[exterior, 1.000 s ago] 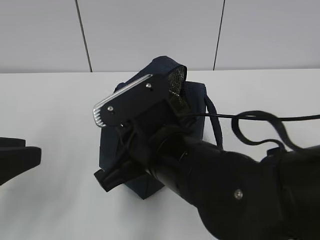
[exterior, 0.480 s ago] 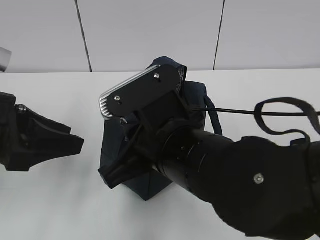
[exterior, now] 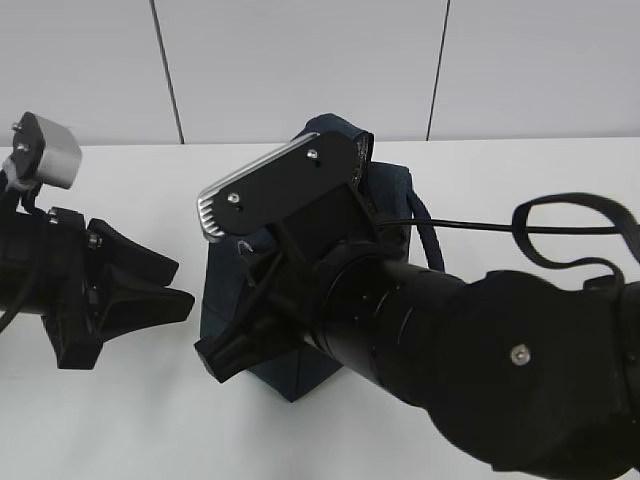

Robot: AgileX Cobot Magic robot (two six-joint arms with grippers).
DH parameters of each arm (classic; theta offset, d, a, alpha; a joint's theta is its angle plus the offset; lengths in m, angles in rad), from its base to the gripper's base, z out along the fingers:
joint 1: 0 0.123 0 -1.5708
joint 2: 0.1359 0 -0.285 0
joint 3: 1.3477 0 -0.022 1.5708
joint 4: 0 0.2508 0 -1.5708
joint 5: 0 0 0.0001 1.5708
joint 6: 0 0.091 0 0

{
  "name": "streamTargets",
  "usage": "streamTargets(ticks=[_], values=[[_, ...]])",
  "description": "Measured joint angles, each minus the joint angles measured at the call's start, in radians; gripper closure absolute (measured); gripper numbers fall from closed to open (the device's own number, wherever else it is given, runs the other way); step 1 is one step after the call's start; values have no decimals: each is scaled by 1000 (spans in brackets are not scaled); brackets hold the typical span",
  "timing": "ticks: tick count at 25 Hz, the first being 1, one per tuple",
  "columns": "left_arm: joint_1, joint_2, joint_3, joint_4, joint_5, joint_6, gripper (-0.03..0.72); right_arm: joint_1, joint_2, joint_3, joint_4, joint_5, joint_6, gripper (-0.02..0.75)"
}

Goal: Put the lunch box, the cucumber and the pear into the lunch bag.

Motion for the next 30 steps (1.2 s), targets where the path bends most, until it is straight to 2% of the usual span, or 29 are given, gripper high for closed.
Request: streamTargets(ticks=[4, 7, 17, 20, 22, 25, 26, 30], values=[[-54, 1, 0, -78, -103, 90, 359, 0, 0, 0, 15, 1, 0, 738], [-66, 18, -1, -125, -144, 118, 358, 0, 0, 0, 16, 2, 0, 738], [-69, 135, -40, -162, -95, 129, 358, 0, -2, 0, 21, 6, 0, 738], [-89, 162, -69, -164, -87, 129, 362, 0, -4, 0, 21, 14, 0, 738], [-106, 181, -77, -165, -85, 129, 409, 0, -4, 0, 21, 16, 0, 738], [-114, 198, -79, -168, -84, 129, 595, 0, -4, 0, 24, 18, 0, 738], [-115, 200, -79, -169, -82, 129, 629, 0, -4, 0, 26, 18, 0, 738], [-116, 201, -79, -171, -82, 129, 664, 0, -4, -30, 70, -6, -12, 738]])
